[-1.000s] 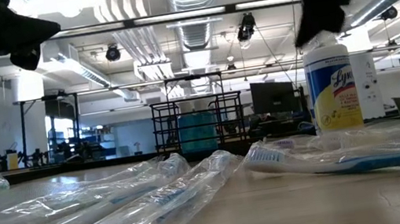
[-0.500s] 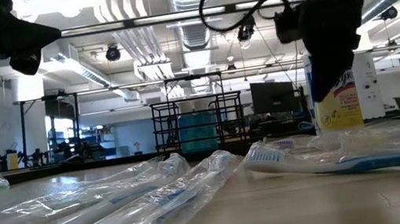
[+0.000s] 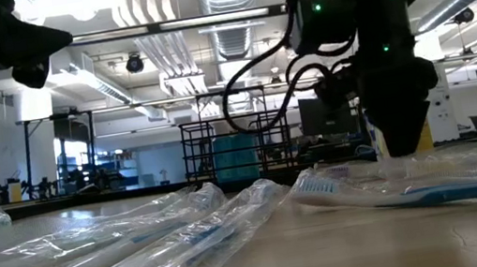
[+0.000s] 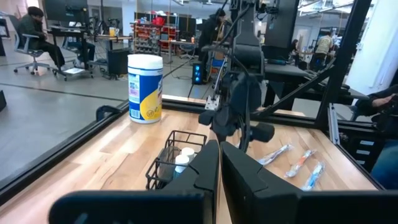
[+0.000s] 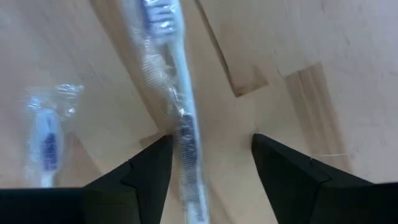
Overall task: Pick & Place toothbrushing station
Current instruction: Put the top purple toothbrush in the wire organizer
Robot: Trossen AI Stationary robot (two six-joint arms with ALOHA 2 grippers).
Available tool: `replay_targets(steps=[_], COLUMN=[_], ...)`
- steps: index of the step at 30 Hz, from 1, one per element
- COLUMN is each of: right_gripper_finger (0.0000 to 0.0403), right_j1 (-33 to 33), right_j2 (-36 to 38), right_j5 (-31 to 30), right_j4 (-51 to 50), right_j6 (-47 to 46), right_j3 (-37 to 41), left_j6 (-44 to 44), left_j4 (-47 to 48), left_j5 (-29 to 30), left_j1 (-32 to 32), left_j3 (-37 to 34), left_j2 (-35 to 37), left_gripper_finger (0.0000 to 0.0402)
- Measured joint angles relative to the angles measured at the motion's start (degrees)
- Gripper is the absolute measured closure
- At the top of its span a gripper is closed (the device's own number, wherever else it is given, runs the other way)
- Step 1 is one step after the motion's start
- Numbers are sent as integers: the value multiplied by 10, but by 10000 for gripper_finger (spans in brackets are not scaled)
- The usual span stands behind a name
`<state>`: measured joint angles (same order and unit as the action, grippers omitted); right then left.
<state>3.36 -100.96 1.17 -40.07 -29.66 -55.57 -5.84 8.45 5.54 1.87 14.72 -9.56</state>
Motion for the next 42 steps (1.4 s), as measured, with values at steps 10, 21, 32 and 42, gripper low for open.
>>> replay_targets(steps=[10, 21, 32, 42], right_gripper_finger=[259, 385, 388, 389], right_j1=[0, -1, 0, -32], right_j2=[-24, 31, 191, 279], right_j5=[0, -15, -32, 26], right_j4=[-18, -29, 43, 306], right_j6=[47, 93, 204, 386], right_j3=[-21, -39, -83, -79], left_j6=[0, -1, -1, 10], left_j4=[0, 1, 1, 1], left_j5=[0, 0, 1, 4], left_j1=[0, 0, 0, 0], left_j3=[0, 0, 0, 0], left_j2=[0, 0, -1, -3], left_gripper_finger=[378, 378, 378, 378])
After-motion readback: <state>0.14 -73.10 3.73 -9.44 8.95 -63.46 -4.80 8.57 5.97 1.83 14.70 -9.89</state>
